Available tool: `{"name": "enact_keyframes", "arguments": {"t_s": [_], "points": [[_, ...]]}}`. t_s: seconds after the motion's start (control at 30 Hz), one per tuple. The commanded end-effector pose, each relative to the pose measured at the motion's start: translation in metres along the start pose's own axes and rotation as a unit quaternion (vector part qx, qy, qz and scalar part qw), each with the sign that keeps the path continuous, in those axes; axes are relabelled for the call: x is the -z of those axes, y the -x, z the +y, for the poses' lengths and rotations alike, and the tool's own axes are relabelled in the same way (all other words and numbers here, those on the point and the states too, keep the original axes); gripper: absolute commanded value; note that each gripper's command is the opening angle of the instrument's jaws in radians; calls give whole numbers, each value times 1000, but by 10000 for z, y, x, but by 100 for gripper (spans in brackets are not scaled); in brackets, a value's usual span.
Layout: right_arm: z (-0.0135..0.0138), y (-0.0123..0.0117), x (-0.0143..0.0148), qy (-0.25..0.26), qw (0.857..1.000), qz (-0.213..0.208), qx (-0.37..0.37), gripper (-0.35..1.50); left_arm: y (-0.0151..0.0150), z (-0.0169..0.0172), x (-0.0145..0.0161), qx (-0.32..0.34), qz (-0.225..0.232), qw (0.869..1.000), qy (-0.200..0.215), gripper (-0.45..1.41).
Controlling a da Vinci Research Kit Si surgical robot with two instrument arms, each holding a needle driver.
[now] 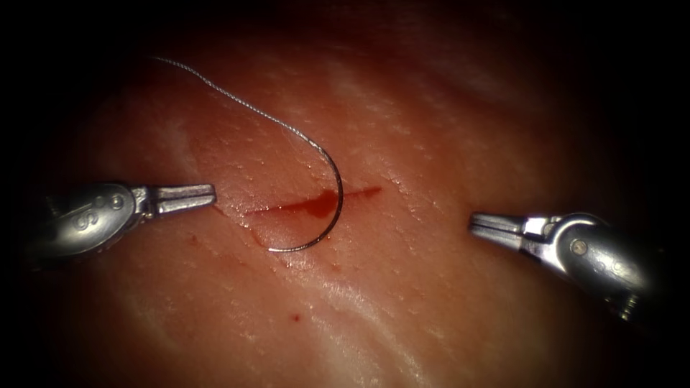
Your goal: Wound Closure
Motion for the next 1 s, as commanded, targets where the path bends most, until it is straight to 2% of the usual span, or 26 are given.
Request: {"name": "enact_keyframes", "arguments": {"t_s": [0.03, 0.23, 0.5, 0.73, 0.77, 0.8, 0.83, 0.87, 0.93, 1.0], "points": [[5, 2, -8, 0, 1000, 2, 1, -35, 4, -1, -7, 0, 0, 1000, 0, -45], [4, -2, -6, 0, 1000, 2, 0, -35, -1, 1, -5, -2, 2, 1000, 1, -45], [6, -23, -3, -3, 1000, 1, -6, -35, -21, 19, -7, 2, 16, 1000, 17, -45], [8, -24, -7, -4, 1000, 1, -8, -35, -34, 41, -24, 0, -4, 1000, 25, -45], [6, -26, -8, -7, 1000, 2, -7, -10, -37, 44, -29, 0, -10, 1000, 26, -45], [6, -26, -8, -7, 1000, 2, -7, -10, -37, 44, -29, 0, -10, 1000, 26, -45], [5, -27, -9, -8, 1000, 1, -7, 7, -38, 46, -32, 6, -12, 1000, 25, -42], [3, -28, -10, -11, 1000, -1, -7, 14, -39, 48, -34, 8, -15, 1000, 26, -38], [0, -30, -12, -17, 1000, -6, -7, 17, -41, 53, -39, 19, -24, 999, 29, -30], [0, -32, -15, -18, 1000, -6, -7, 16, -44, 58, -43, 26, -40, 998, 29, -30]]}}
